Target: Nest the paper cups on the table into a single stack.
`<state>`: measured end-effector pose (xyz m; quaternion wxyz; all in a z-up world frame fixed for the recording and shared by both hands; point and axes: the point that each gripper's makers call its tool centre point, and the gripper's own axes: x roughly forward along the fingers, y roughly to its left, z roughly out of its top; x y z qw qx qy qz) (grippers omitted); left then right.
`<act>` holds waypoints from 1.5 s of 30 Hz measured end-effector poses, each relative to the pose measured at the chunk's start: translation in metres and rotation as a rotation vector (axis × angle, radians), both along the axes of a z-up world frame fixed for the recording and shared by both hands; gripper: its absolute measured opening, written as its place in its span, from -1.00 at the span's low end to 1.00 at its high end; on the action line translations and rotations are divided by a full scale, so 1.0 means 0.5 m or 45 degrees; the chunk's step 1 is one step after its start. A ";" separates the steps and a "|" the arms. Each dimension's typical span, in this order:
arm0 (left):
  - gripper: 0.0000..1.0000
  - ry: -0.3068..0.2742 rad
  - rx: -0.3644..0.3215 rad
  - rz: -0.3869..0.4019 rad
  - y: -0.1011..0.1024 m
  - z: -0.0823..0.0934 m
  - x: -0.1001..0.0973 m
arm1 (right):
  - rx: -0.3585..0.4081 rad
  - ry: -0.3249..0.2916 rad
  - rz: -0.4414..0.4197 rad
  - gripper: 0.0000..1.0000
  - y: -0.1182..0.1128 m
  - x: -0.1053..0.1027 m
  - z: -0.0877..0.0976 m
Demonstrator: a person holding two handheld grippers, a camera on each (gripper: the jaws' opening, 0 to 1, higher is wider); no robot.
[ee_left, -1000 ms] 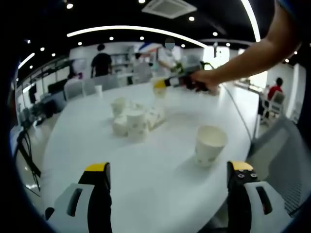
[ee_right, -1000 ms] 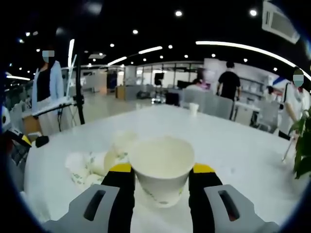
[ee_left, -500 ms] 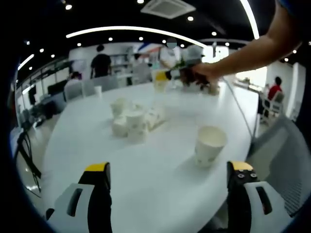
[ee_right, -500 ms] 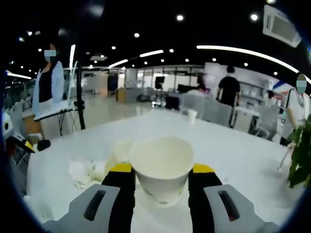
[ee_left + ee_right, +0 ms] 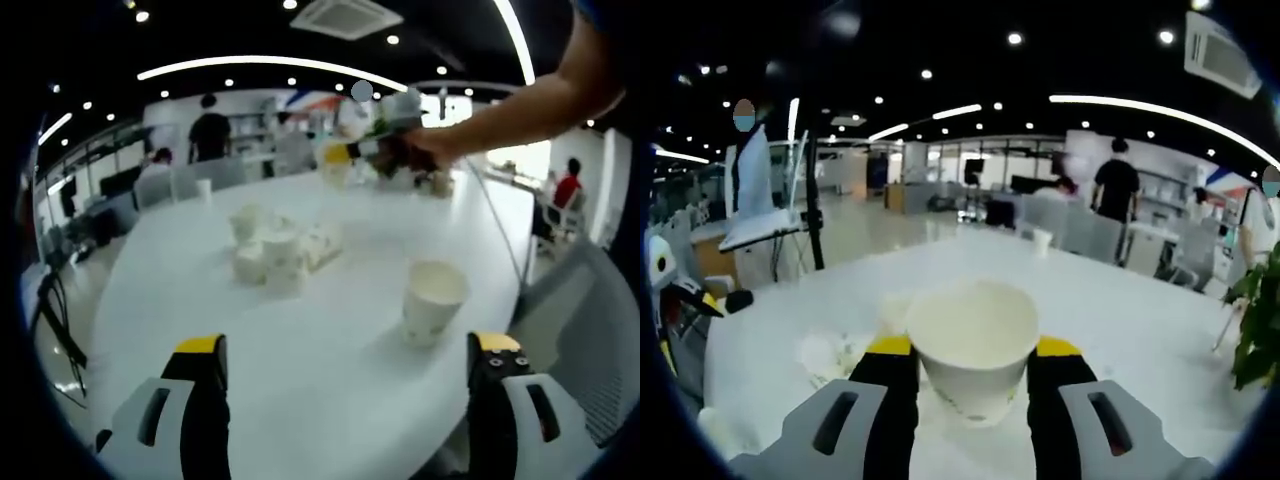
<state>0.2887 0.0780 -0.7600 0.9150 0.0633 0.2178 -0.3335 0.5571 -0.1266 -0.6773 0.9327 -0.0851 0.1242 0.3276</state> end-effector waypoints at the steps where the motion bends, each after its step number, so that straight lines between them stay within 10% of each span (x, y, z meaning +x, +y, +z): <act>1: 0.95 -0.001 -0.002 0.000 0.000 0.000 0.000 | 0.000 -0.002 0.006 -0.22 0.002 -0.005 0.003; 45: 0.94 -0.027 0.040 0.027 0.013 0.005 -0.003 | 0.059 -0.035 0.148 -0.21 0.055 -0.158 0.059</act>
